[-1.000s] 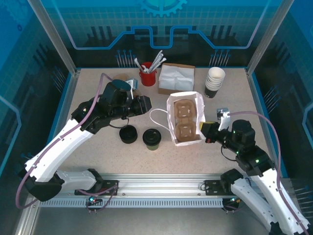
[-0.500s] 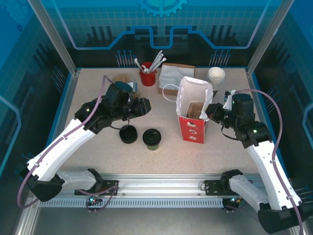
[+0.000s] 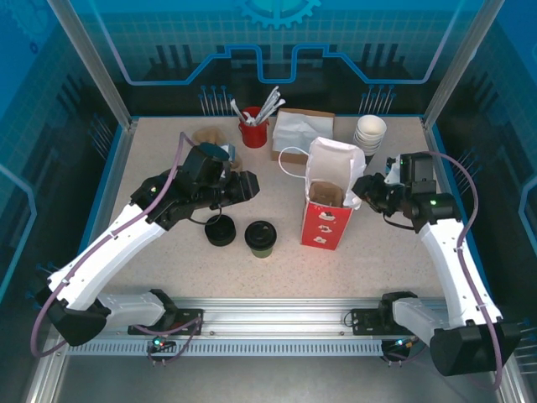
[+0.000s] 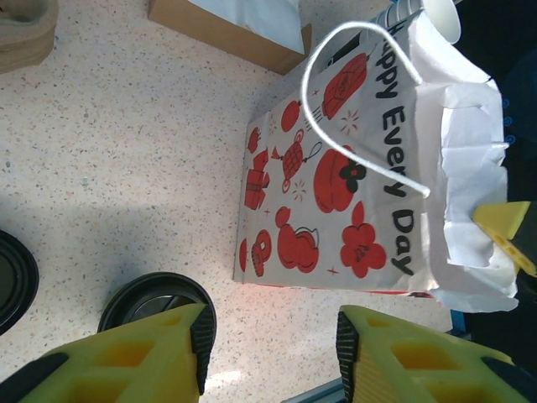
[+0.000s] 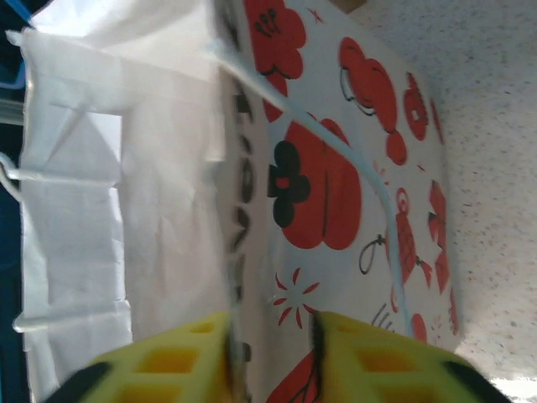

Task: Pack the takeout coffee

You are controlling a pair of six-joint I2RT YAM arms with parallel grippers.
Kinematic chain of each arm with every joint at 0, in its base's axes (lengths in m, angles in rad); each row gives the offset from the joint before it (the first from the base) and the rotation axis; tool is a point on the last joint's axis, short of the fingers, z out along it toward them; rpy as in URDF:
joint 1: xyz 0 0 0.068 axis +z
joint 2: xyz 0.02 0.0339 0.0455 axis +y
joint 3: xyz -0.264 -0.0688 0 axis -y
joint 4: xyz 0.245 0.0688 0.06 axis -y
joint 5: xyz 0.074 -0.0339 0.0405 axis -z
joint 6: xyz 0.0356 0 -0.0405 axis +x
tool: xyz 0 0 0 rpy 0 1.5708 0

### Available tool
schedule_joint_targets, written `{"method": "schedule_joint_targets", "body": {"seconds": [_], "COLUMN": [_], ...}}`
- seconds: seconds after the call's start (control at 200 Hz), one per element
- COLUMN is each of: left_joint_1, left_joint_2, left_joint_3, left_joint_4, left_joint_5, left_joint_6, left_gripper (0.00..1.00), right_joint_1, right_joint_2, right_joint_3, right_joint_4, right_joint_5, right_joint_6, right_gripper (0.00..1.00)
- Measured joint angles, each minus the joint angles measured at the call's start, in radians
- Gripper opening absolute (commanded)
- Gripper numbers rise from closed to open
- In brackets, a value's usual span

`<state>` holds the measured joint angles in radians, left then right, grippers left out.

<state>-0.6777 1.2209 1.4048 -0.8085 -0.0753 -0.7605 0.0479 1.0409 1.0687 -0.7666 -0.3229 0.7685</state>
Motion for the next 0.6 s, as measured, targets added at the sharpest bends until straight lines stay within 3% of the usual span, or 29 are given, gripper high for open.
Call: {"method": "schedule_joint_targets", "body": {"seconds": [0.1,0.215,0.6], "left_joint_1": [0.000,0.000,0.000], "left_joint_2": [-0.001,-0.005,-0.051], "left_joint_3": [0.000,0.000,-0.001], "left_joint_4": [-0.010,-0.035,-0.080], "left_joint_5": [0.000,0.000,-0.004], "left_joint_6": [0.005,0.023,0.148], "left_gripper": [0.47,0.49,0.51], "right_joint_1": [-0.026,-0.037,-0.042], "right_joint_2": [0.014,0.039,0.135], "right_joint_3": [0.050,0.152,0.491], "right_joint_4": [-0.064,-0.141,-0.222], "right_joint_5": [0.008,0.034,0.041], "right_joint_6": [-0.059,-0.137,-0.353], "right_gripper": [0.63,0.71,0.71]}}
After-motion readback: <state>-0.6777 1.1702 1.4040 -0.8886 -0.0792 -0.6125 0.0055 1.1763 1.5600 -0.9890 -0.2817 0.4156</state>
